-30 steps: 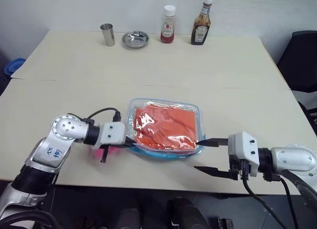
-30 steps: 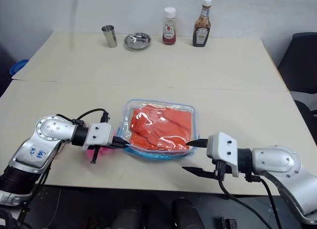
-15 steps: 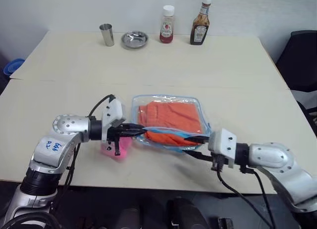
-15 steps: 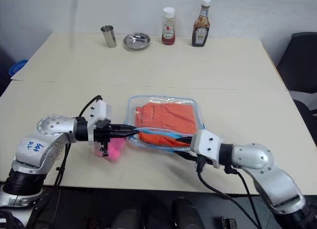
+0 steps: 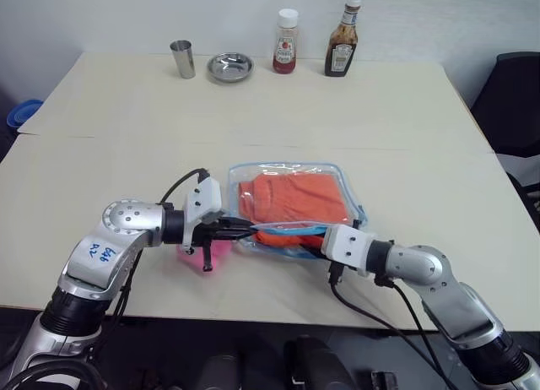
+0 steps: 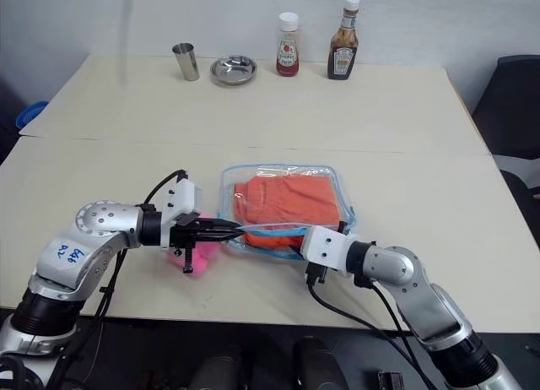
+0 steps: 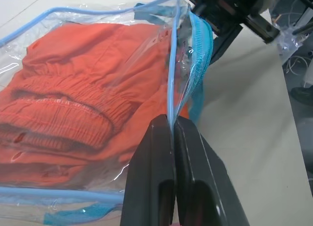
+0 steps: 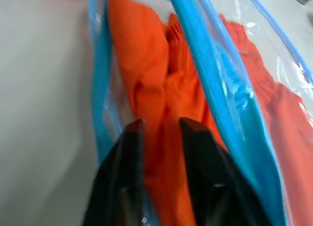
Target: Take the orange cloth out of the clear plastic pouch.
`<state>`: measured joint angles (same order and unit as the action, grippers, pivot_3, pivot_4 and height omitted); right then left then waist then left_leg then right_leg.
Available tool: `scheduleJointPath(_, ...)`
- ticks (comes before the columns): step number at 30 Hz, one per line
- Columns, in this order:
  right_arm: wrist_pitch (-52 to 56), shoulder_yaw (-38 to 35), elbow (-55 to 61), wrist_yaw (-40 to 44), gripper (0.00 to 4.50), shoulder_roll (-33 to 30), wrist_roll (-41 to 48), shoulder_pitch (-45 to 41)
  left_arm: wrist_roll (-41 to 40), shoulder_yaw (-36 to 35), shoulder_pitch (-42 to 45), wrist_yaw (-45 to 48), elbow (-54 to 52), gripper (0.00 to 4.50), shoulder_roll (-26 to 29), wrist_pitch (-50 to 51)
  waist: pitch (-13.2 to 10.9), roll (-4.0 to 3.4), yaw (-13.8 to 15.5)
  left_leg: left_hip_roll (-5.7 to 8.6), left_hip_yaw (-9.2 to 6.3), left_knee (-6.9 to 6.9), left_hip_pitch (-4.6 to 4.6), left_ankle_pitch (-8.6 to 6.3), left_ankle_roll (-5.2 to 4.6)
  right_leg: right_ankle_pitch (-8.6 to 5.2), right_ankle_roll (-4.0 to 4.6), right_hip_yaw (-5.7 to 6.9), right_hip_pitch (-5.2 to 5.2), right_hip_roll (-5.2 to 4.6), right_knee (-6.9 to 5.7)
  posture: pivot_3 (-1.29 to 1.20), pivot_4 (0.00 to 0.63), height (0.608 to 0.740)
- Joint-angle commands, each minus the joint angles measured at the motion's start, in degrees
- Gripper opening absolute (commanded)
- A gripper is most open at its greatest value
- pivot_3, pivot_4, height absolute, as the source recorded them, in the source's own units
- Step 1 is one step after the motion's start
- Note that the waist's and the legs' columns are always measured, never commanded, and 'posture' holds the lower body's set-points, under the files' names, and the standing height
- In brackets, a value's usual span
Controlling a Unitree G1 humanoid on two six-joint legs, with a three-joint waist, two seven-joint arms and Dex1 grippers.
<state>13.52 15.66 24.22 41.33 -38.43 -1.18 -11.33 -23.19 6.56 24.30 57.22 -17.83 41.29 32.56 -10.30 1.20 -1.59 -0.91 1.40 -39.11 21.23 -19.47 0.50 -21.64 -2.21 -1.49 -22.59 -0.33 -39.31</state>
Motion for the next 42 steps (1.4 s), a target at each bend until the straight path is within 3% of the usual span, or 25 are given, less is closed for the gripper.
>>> scheduleJointPath(1, -2.93, 0.34, -0.7, -1.83, 2.36, 0.44, -3.91, -0.74, 0.21, 0.55, 1.0, 0.52, -1.76, 0.0, -0.2, -1.23, 0.0, 0.0, -0.03, 0.0, 0.0, 0.0, 0.0, 0.0, 0.0, 0.0, 0.0, 0.0, 0.0, 0.0, 0.0, 0.0, 0.15, 0.74)
scheduleJointPath(12, -6.0, 2.56, -4.45, -0.52, 2.36, 2.36, -7.72, -0.88, 1.49, 2.11, 3.47, 1.1, 0.6, 0.0, -1.68, -2.78, 0.0, 0.0, -0.02, 0.01, 0.01, 0.0, 0.0, 0.0, 0.0, 0.0, 0.0, 0.0, -0.01, 0.01, -0.13, 0.0, 0.15, 0.74)
scheduleJointPath(23, -8.84, 4.57, -17.3, -7.18, 2.36, 4.76, -18.15, -5.81, 1.81, 2.13, 3.23, 0.88, 0.46, 0.0, -2.26, -3.19, 0.02, 0.02, -0.07, 0.01, 0.04, -0.04, -0.07, 0.02, 0.03, 0.0, 0.0, -0.04, 0.0, 0.0, -0.13, 0.0, 0.15, 0.74)
scheduleJointPath(26, -11.11, 5.23, -17.14, -3.65, 1.74, 2.79, -17.09, -4.97, 1.91, 1.7, 3.17, 0.64, 1.12, 0.0, -2.26, -3.39, 0.03, 0.04, -0.04, 0.01, 0.04, -0.04, -0.07, 0.02, 0.03, 0.0, 0.0, -0.04, 0.02, 0.0, -0.13, 0.0, 0.15, 0.74)
scheduleJointPath(29, -14.3, 5.54, -16.43, -1.42, 0.7, 0.69, -17.4, -4.32, 1.22, 0.98, 3.79, -0.53, 1.9, 0.0, -3.13, -2.22, 0.03, 0.05, 0.12, 0.03, 0.03, -0.04, -0.06, 0.02, 0.02, 0.0, 0.0, -0.04, 0.02, -0.02, -0.13, 0.0, 0.15, 0.74)
scheduleJointPath(31, -20.32, 7.06, -16.47, -0.9, 0.01, -2.94, -21.51, -4.96, -1.21, -0.6, 6.43, -4.09, 2.82, 0.0, -6.51, 1.55, 0.04, 0.06, 0.26, 0.05, 0.01, -0.06, -0.06, 0.01, 0.01, 0.0, 0.0, -0.03, 0.06, -0.03, -0.13, 0.0, 0.15, 0.74)
scheduleJointPath(35, -27.36, 8.98, -17.17, -1.53, 0.01, -5.88, -26.82, -6.54, -4.0, -1.5, 10.59, -8.1, 2.83, 0.0, -11.8, 6.68, 0.1, 0.15, 0.63, 0.11, -0.04, -0.13, -0.04, 0.03, -0.04, 0.0, -0.01, -0.03, 0.08, -0.05, -0.1, 0.0, 0.15, 0.74)
scheduleJointPath(42, -38.52, 7.22, -14.32, -1.9, 0.01, -9.21, -28.71, -7.47, 10.63, 7.35, 10.47, -9.37, 9.31, 0.0, -8.99, -4.37, 0.09, 0.15, 0.02, 0.09, -0.03, -0.06, -0.08, 0.07, 0.03, 0.0, -0.01, -0.05, 0.05, -0.01, -0.12, 0.0, 0.15, 0.74)
